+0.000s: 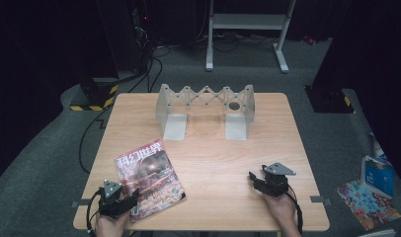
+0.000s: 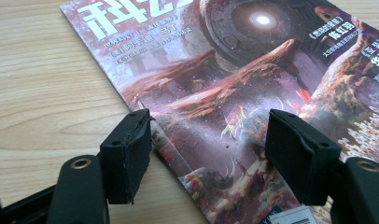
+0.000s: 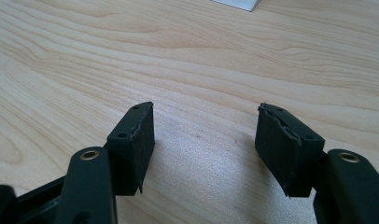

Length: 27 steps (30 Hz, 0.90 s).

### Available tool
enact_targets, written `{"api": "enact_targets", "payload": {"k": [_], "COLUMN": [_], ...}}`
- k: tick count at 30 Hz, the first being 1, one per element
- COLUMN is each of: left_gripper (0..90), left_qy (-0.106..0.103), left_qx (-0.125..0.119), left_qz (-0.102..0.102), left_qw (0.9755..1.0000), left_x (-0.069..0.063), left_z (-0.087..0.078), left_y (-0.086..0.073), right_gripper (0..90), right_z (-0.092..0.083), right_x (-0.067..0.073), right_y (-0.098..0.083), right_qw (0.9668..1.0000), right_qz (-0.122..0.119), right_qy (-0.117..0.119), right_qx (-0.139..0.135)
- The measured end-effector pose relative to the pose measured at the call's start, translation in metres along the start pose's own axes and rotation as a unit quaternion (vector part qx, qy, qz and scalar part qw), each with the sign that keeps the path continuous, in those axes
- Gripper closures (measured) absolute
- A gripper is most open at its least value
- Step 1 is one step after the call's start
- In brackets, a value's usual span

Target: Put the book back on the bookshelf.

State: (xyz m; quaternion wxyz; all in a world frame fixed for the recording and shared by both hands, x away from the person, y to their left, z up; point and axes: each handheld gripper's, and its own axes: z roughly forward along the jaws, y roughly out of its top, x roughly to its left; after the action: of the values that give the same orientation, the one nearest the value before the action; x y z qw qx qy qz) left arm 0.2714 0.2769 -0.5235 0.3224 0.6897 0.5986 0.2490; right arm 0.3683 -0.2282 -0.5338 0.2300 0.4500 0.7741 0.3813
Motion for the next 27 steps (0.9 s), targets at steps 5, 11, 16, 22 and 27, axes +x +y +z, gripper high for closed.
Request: {"api": "enact_targets", "payload": {"k": [5, 11, 16, 22, 27], "left_gripper": [31.9, 31.8, 31.8, 31.7, 31.7], "left_qy": [-0.005, -0.012, -0.02, -0.027, -0.032], "left_qx": [-0.002, -0.004, -0.004, -0.005, -0.004], "left_qz": [0.004, 0.008, 0.016, 0.022, 0.026], "left_qw": [1.0, 0.9999, 0.9997, 0.9994, 0.9992], "left_x": [-0.006, -0.015, -0.024, -0.034, -0.041], "left_z": [0.001, 0.004, 0.009, 0.014, 0.018], "left_y": [0.0, 0.002, 0.006, 0.01, 0.013], "right_gripper": [37.7, 37.7, 37.7, 37.7, 37.6], "right_z": [0.0, 0.0, 0.0, 0.0, 0.0], "right_x": [0.0, 0.0, 0.0, 0.0, 0.0], "right_y": [0.0, 0.0, 0.0, 0.0, 0.0], "right_qw": [1.0, 1.0, 1.0, 1.0, 1.0], "right_qz": [0.0, 0.0, 0.0, 0.0, 0.0], "right_qy": [0.0, 0.0, 0.0, 0.0, 0.0], "right_qx": [0.0, 0.0, 0.0, 0.0, 0.0]}}
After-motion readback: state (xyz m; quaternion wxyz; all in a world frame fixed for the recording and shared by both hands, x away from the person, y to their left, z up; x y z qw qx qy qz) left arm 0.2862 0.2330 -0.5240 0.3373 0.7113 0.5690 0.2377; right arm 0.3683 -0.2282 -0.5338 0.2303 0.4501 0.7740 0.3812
